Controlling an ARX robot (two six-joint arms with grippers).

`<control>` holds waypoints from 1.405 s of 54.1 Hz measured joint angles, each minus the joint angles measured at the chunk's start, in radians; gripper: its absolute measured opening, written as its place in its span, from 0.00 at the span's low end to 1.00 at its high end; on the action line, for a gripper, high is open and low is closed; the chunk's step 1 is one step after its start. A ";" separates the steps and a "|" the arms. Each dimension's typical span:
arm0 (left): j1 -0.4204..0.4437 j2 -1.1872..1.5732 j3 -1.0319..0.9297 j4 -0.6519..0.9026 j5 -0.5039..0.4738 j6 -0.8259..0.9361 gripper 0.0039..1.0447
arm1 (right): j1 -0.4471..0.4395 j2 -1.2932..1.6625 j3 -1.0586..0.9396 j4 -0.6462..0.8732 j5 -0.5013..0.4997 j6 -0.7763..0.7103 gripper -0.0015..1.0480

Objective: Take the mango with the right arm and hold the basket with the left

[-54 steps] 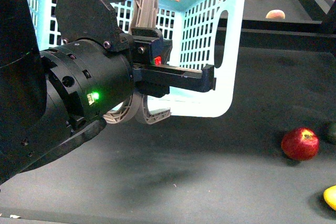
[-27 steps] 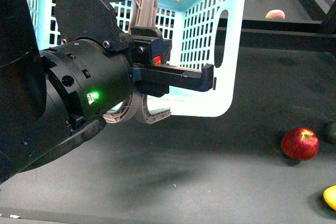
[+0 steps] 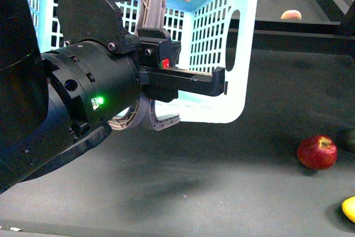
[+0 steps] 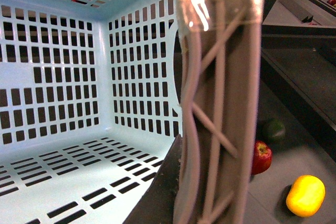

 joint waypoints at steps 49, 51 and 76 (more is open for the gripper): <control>0.000 0.000 0.000 0.000 0.003 0.000 0.05 | -0.113 0.874 0.393 -0.192 0.058 -1.001 0.92; 0.000 0.000 0.000 0.000 0.002 0.000 0.05 | -0.115 0.898 0.407 -0.192 0.067 -1.025 0.92; 0.000 0.000 0.000 0.000 0.000 0.000 0.05 | -0.124 1.075 0.550 -0.201 0.122 -1.101 0.92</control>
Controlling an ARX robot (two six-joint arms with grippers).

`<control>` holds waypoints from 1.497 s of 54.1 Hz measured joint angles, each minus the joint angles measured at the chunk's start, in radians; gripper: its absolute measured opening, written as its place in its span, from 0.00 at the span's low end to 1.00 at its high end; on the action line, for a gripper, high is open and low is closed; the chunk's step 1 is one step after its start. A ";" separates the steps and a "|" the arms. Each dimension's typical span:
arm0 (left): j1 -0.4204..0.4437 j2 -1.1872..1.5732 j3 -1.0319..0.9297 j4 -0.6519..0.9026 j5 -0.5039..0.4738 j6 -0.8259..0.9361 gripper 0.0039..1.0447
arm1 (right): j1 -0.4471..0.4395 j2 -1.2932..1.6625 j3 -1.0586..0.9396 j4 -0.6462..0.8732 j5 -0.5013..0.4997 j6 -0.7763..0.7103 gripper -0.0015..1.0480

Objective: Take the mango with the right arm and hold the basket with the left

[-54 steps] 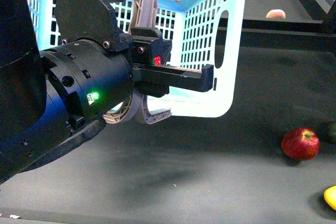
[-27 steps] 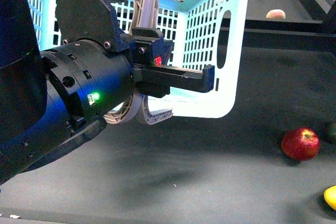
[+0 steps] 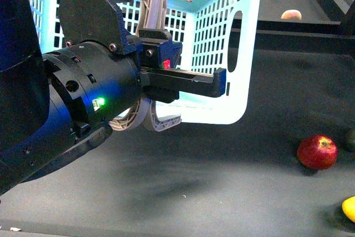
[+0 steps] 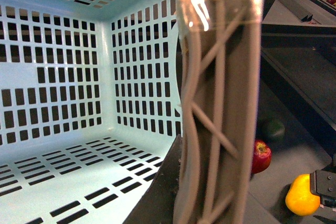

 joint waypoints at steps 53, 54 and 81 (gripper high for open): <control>0.000 0.000 0.000 0.000 0.000 0.000 0.05 | 0.011 0.124 0.126 0.032 0.042 0.237 0.60; 0.000 0.000 0.000 0.000 0.000 0.000 0.05 | 0.010 0.124 0.126 0.032 0.041 0.239 0.60; 0.000 0.000 0.000 0.000 0.000 0.000 0.05 | 0.030 -0.036 0.040 0.068 -0.116 0.501 0.58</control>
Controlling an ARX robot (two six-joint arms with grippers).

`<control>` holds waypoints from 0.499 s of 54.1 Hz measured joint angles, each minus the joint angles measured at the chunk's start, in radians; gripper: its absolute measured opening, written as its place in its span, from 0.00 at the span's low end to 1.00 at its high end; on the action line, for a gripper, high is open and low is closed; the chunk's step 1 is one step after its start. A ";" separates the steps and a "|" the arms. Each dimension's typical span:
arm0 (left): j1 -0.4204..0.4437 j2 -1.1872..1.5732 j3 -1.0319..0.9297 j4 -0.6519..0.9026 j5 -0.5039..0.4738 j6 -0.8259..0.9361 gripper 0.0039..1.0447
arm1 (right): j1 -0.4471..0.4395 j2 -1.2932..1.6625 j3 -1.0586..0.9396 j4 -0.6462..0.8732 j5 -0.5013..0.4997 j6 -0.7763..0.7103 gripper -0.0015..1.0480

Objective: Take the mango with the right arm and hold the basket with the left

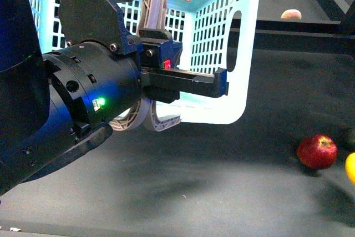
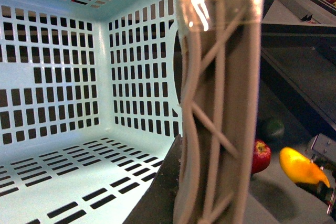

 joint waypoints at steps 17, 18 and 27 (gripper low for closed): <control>0.000 0.000 0.000 0.000 0.000 0.000 0.05 | 0.076 -0.348 -0.114 0.033 -0.171 0.328 0.57; 0.000 0.000 0.000 0.000 0.000 0.000 0.05 | 0.079 -0.365 -0.119 0.035 -0.179 0.346 0.57; 0.000 0.000 0.000 0.000 0.000 0.000 0.05 | 0.150 -0.609 -0.195 0.066 -0.241 0.608 0.57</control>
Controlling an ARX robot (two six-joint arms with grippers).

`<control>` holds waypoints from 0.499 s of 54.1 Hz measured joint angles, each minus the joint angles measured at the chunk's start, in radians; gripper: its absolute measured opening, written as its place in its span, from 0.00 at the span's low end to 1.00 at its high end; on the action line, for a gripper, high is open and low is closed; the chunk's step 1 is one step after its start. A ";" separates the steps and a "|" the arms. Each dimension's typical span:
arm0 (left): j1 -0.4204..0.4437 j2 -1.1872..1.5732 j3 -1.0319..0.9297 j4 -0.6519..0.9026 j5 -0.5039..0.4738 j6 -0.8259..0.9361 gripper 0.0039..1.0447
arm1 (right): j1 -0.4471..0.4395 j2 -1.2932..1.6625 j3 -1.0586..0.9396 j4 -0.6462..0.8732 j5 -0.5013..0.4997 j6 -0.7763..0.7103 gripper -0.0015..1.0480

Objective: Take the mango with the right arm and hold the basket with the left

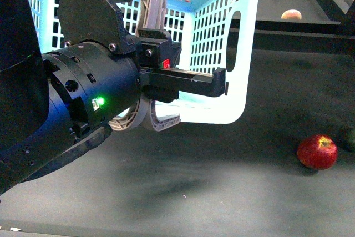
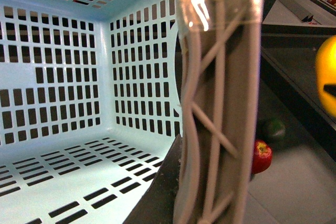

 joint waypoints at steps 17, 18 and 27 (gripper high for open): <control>0.000 0.000 0.000 0.000 0.000 0.000 0.05 | 0.196 -0.247 -0.070 0.089 0.080 0.325 0.57; 0.000 0.000 0.000 0.000 0.000 0.000 0.05 | 0.225 -0.261 -0.070 0.089 0.095 0.363 0.57; 0.000 0.000 0.000 0.000 0.000 0.000 0.05 | 0.370 -0.270 -0.070 0.145 0.155 0.487 0.57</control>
